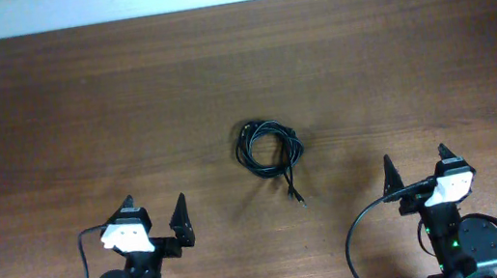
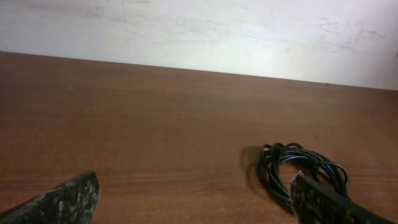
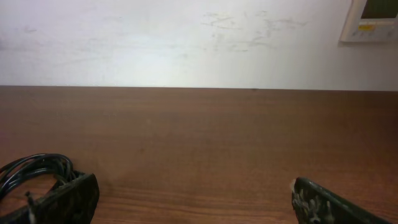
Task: Untangle cables
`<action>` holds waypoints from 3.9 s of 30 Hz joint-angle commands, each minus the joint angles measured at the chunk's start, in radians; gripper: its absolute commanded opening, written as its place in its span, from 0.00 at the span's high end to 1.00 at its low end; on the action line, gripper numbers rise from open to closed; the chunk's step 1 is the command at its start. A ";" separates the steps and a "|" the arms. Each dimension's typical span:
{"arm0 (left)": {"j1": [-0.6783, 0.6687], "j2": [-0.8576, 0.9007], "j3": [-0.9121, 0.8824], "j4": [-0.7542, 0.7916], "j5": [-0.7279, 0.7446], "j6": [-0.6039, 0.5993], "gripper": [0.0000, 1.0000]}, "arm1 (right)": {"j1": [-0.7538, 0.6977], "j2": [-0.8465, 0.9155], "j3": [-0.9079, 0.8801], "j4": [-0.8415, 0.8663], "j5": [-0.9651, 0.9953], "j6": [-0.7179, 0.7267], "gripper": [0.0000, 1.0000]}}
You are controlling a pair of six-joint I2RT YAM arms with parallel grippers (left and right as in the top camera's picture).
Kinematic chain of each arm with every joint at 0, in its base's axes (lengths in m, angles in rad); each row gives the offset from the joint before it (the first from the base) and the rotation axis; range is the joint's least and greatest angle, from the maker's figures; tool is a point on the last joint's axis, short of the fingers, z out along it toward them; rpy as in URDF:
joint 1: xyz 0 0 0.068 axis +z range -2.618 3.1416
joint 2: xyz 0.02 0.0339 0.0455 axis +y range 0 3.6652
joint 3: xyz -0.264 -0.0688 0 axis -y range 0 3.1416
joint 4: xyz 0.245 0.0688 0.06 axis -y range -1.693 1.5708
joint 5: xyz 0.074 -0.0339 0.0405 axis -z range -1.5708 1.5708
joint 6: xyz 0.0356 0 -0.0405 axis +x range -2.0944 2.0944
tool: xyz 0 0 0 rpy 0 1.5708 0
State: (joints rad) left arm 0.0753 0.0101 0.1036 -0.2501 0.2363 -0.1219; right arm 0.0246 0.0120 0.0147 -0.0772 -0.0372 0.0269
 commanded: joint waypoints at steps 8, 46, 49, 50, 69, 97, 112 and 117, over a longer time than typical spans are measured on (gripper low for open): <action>0.006 -0.004 0.019 -0.149 0.004 -0.008 0.01 | -0.006 -0.005 -0.009 -0.001 0.012 0.008 0.02; 0.006 -0.004 0.019 -0.152 0.003 -0.008 0.01 | -0.005 -0.003 -0.009 -0.001 0.012 0.008 0.02; 0.006 -0.004 0.019 -0.152 0.003 -0.008 0.01 | -0.005 -0.003 -0.009 -0.001 0.012 0.008 0.02; 0.006 -0.004 0.019 -0.153 0.003 -0.008 0.01 | -0.005 -0.003 -0.009 -0.001 0.012 0.008 0.02; 0.006 0.167 0.270 -0.206 0.005 0.063 0.01 | -0.005 -0.003 -0.009 -0.001 0.012 0.008 0.02; -0.452 1.389 1.089 -0.492 -0.234 -0.319 0.05 | -0.005 -0.003 -0.009 -0.001 0.012 0.007 0.02; -0.465 1.900 1.105 -0.248 -0.229 -0.515 0.14 | -0.005 -0.003 -0.009 -0.001 0.012 0.007 0.02; -0.510 2.015 1.105 -0.193 -0.240 -0.514 0.58 | -0.005 -0.003 -0.009 -0.001 0.012 0.008 0.01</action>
State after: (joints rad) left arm -0.4076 1.9568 1.2079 -0.4580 0.0059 -0.6327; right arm 0.0246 0.0158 0.0143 -0.0769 -0.0334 0.0265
